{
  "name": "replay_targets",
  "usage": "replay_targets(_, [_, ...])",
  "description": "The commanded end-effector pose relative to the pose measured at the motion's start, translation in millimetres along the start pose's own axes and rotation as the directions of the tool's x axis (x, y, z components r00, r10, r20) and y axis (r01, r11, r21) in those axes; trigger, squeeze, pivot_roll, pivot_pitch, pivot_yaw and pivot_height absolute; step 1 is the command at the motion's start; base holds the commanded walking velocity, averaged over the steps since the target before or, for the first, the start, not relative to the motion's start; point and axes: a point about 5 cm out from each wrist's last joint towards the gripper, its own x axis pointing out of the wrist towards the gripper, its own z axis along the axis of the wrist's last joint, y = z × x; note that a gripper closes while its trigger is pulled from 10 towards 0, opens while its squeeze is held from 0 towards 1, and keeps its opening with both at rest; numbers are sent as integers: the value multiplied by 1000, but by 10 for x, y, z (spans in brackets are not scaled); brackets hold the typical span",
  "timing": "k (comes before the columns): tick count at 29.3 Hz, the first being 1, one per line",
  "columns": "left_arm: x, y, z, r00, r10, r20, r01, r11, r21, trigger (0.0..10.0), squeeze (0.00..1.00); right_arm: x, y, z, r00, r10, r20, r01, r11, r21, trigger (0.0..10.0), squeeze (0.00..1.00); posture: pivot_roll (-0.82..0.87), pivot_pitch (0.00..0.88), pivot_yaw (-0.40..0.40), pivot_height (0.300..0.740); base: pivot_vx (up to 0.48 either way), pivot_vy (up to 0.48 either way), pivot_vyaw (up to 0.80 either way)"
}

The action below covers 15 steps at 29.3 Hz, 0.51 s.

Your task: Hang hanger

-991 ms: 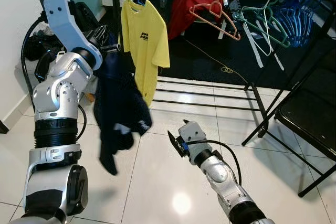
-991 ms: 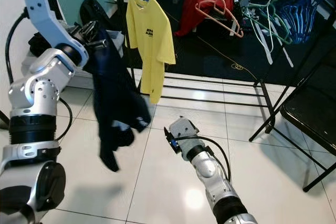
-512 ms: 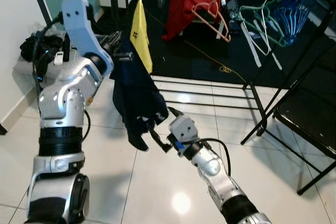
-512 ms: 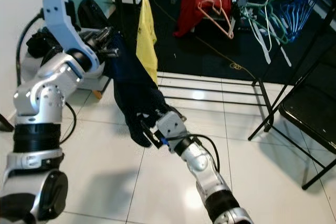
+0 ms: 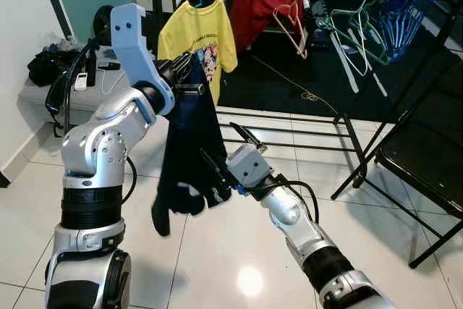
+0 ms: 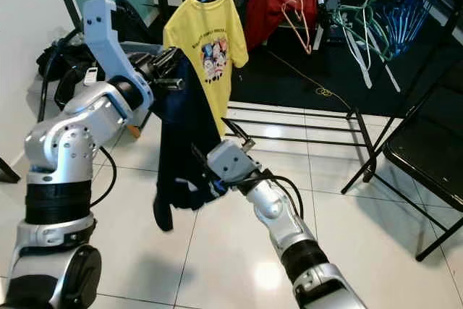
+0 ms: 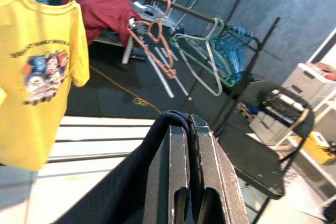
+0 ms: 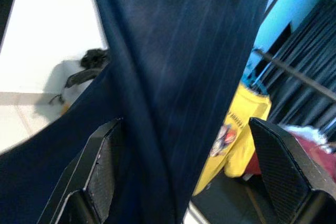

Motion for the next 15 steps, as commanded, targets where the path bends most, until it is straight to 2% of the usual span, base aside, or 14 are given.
replay_targets(1, [-15,-64,103,999,-36,34,36,999,3,10000,0,-26,43,-54,999,16,-31,-16,1000,-7,10000,212,12,91,-11,740,0,0,0])
replay_targets(2, [-11,-79,126,998,-40,42,41,999,-4,10000,0,-20,49,-62,999,23,-36,-23,1000,-1,10000,0,15,92,-13,740,0,0,0])
replay_targets(9, [-8,-140,173,996,-68,52,69,997,-17,10000,0,-3,48,-62,999,22,-35,-22,1000,-5,10000,0,18,93,-10,740,0,0,0])
replay_targets(11, [-17,-179,186,995,-93,46,94,995,-14,10000,0,24,-32,-49,999,-33,-25,32,999,-20,10000,0,19,91,-8,740,0,0,0])
replay_targets(14, [-17,-179,186,995,-93,46,94,995,-14,10000,0,24,-32,-49,999,-33,-25,32,999,-20,10000,0,19,91,-8,740,0,0,0])
replay_targets(15, [-25,-184,184,994,-98,38,98,995,-11,10000,0,35,-89,-40,998,-68,-18,68,998,-18,0,0,18,91,-7,740,0,0,0])
